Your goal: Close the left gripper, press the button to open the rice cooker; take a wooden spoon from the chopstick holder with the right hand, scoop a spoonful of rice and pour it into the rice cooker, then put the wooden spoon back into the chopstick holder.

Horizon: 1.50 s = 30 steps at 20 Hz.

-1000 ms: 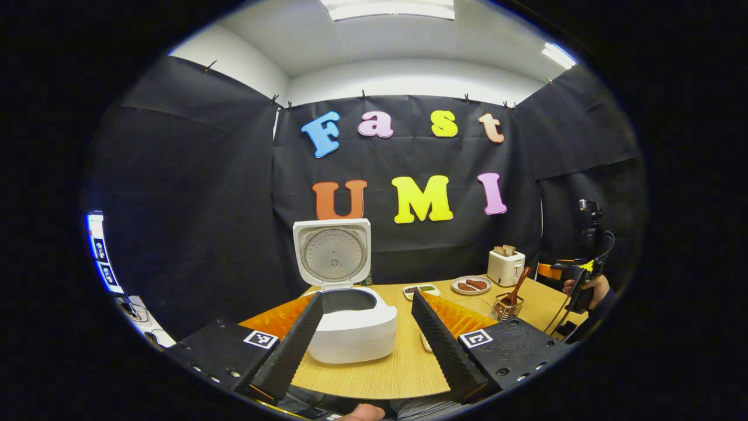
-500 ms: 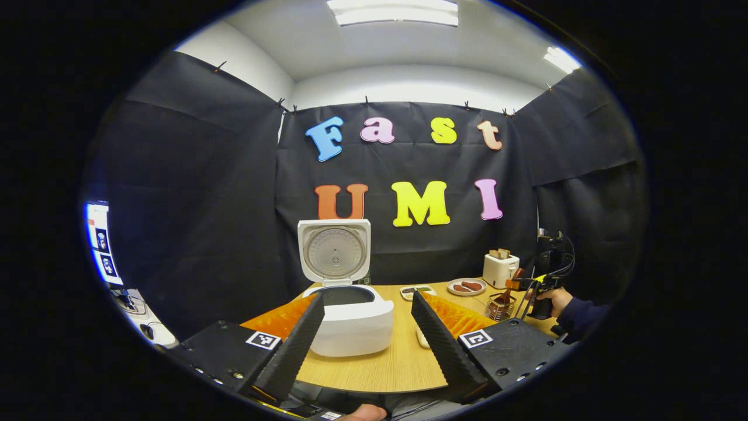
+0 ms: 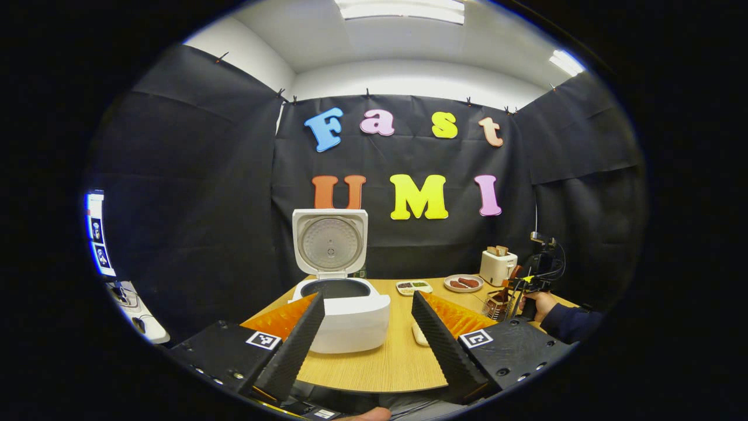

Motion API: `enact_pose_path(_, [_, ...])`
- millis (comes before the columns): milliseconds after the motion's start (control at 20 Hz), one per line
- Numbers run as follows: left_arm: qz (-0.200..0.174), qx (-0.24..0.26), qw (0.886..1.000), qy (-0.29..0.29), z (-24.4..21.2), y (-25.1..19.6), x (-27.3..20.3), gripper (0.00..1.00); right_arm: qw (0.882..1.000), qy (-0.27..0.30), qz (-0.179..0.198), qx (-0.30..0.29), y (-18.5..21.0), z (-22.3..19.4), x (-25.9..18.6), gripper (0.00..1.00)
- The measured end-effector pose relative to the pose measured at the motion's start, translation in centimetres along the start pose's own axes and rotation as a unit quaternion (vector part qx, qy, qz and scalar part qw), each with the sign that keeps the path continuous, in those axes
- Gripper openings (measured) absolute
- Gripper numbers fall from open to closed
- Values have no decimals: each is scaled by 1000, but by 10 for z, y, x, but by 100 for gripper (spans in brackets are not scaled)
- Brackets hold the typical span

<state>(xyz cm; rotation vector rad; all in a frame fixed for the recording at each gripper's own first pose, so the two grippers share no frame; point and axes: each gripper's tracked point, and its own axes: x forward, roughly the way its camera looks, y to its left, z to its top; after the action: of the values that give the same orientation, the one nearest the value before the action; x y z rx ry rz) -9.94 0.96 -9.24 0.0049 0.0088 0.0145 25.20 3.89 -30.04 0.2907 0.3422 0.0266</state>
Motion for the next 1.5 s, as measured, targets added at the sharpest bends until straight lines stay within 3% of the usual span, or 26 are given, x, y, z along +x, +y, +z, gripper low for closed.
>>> enact_pose_path(150, [3, 7, 1000, -10, 3, 3, -1, 96, 1000, 4, 7, -15, 11, -1, -6, 18])
enact_pose_path(700, [-8, -1, 1000, -5, -7, -10, 3, 95, 993, -79, 19, -85, 43, 77, -66, 16])
enact_pose_path(850, [-4, -9, 1000, 6, -14, -5, 10, 95, 990, -101, 35, -88, 71, 92, -88, 14])
enact_pose_path(1150, [7, -22, 1000, 11, -16, 11, 6, 96, 986, -101, 74, -109, 139, 82, -106, 11])
enact_pose_path(1500, [14, -27, 999, 16, -26, 24, 6, 95, 987, -57, 68, -133, 178, -3, -72, 11])
